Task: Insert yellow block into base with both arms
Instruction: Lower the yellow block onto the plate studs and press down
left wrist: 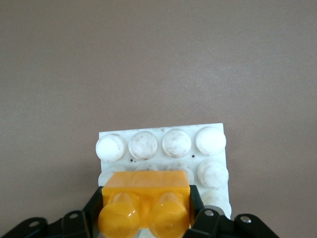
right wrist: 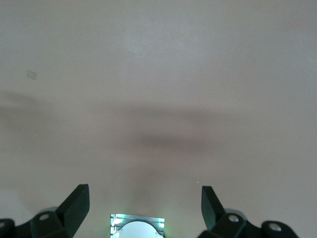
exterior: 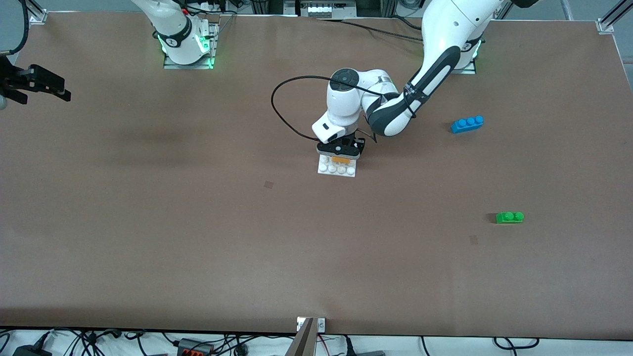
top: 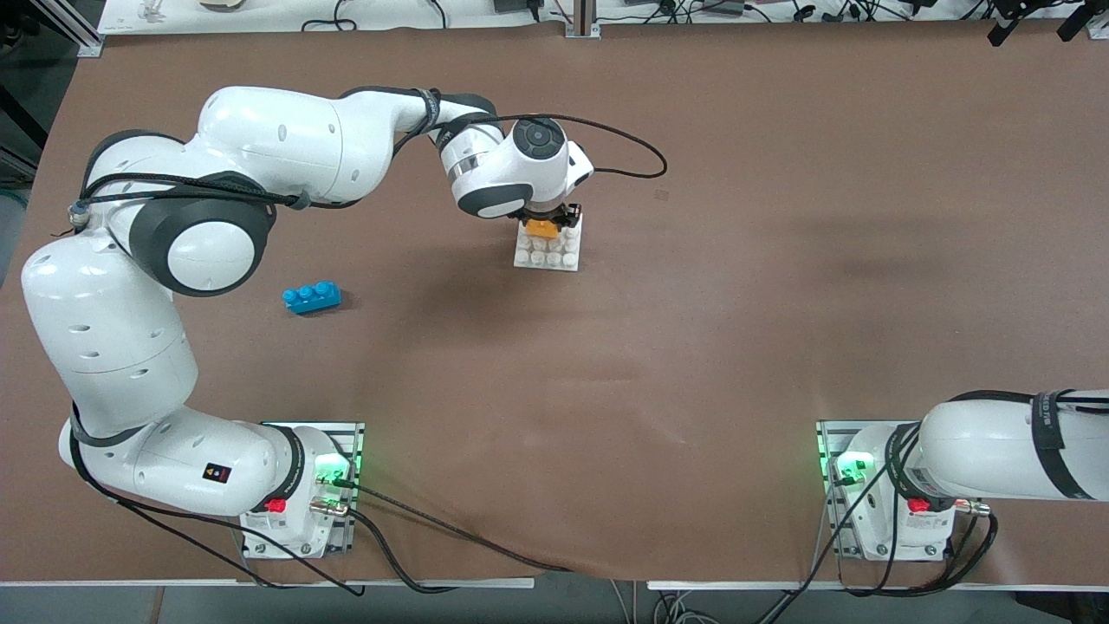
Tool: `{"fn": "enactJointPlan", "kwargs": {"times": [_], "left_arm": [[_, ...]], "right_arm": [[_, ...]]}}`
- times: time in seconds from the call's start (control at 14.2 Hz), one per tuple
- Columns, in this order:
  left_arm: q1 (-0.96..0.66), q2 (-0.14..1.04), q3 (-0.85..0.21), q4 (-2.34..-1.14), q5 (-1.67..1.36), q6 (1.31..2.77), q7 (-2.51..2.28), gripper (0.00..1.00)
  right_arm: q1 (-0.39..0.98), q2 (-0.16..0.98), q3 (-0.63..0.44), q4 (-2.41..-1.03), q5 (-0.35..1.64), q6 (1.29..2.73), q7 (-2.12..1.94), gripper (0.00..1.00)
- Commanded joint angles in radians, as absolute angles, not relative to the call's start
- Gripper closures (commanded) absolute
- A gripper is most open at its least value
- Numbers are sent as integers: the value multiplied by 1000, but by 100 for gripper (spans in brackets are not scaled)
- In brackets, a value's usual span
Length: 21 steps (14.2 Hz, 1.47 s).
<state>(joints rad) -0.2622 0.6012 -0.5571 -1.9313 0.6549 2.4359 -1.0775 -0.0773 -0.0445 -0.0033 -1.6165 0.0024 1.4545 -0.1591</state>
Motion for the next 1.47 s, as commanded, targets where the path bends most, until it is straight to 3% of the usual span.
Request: {"fn": "enactJointPlan", "kwargs": {"times": [0.0,1.4], "left_arm": [[-262,598,-555,-1931,686,2442,-1103,46],[-247,589,-594,-1963,684,2442,-1155,46]], "right_arm": [[-80,-49,2,-1618,-6,1450,-147,0],[-83,-49,2,-1618,-6,1450,-147,0]]}}
